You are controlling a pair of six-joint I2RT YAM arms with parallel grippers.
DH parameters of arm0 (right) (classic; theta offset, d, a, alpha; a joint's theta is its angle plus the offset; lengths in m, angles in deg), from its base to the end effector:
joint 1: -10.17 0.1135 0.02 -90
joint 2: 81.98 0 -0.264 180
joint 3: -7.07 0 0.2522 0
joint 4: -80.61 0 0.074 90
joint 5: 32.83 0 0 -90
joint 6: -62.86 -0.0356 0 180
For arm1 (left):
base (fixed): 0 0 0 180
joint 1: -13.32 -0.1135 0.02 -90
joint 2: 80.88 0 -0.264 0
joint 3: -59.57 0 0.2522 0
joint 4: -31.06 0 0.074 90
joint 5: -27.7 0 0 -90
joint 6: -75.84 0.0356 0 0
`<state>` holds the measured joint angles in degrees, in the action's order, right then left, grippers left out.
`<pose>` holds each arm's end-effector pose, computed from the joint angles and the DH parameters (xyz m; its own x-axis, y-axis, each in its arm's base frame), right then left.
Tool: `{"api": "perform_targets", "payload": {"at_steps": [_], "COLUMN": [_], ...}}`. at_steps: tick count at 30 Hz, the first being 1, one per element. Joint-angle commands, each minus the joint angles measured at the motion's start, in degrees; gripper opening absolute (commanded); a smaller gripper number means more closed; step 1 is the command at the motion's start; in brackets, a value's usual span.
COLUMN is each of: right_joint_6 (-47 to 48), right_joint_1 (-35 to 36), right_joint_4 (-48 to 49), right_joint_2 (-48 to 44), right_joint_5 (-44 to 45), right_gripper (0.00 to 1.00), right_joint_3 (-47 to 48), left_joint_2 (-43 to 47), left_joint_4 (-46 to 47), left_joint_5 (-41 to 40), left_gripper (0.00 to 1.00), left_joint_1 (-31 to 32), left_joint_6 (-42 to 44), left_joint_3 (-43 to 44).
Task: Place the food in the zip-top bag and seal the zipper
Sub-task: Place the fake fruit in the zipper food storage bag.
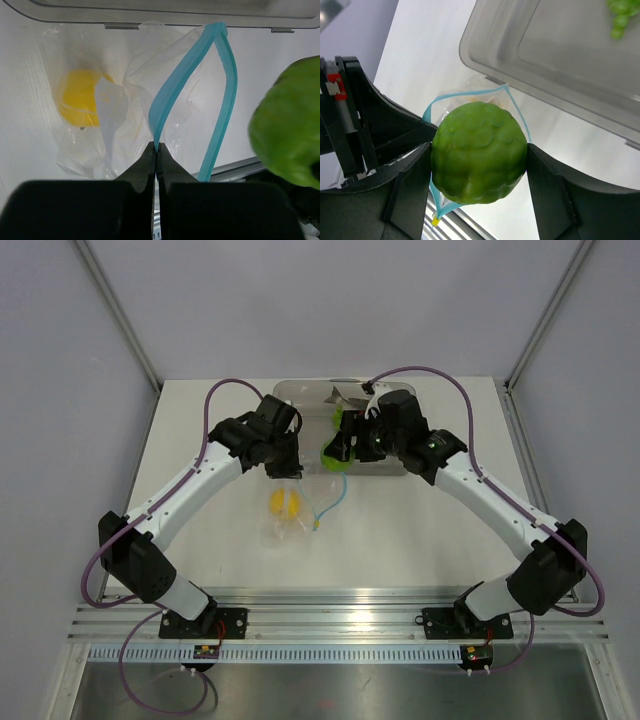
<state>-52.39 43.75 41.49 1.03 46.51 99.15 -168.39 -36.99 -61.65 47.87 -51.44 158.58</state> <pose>0.2723 0.1887 0.3607 -0.6661 0.0610 -0.7434 -0.4343 0.7786 0.4530 0.2601 -0.1796 0.3361 -0.8934 -0.1202 -0.4329 0.0391 0.9391 -0.3414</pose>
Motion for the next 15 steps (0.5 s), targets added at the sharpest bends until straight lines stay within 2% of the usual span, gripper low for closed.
{"api": "perform_targets", "payload": {"at_steps": [1,6,9,11,15], "right_joint_6": [-1.5,-0.9,0.0,0.4,1.7], "right_joint_1": [2.2,6.8,7.9,8.1,8.1], "right_joint_4": [0.7,1.0,-0.6,-1.9,-3.1], "right_joint_2": [2.2,5.8,8.0,8.6,5.9], "right_joint_5": [-0.2,-1.3,-2.4,-1.8,3.4], "right_gripper": [0.55,0.57,0.78,0.99,0.99], "right_joint_3": [-0.8,0.4,1.8,2.4,1.3], "left_joint_2": [0.9,1.7,2.0,2.0,2.4], "left_joint_4": [1.9,1.7,2.6,3.0,2.8], "left_joint_5": [1.2,1.3,2.6,3.2,3.2], "left_gripper": [0.0,0.0,0.0,0.0,0.0], "left_joint_1": [-0.3,-0.5,-1.0,-1.1,-1.3], "left_joint_6": [1.1,0.9,0.5,0.4,0.5], "left_joint_3": [2.2,1.7,0.6,0.5,0.4]}}
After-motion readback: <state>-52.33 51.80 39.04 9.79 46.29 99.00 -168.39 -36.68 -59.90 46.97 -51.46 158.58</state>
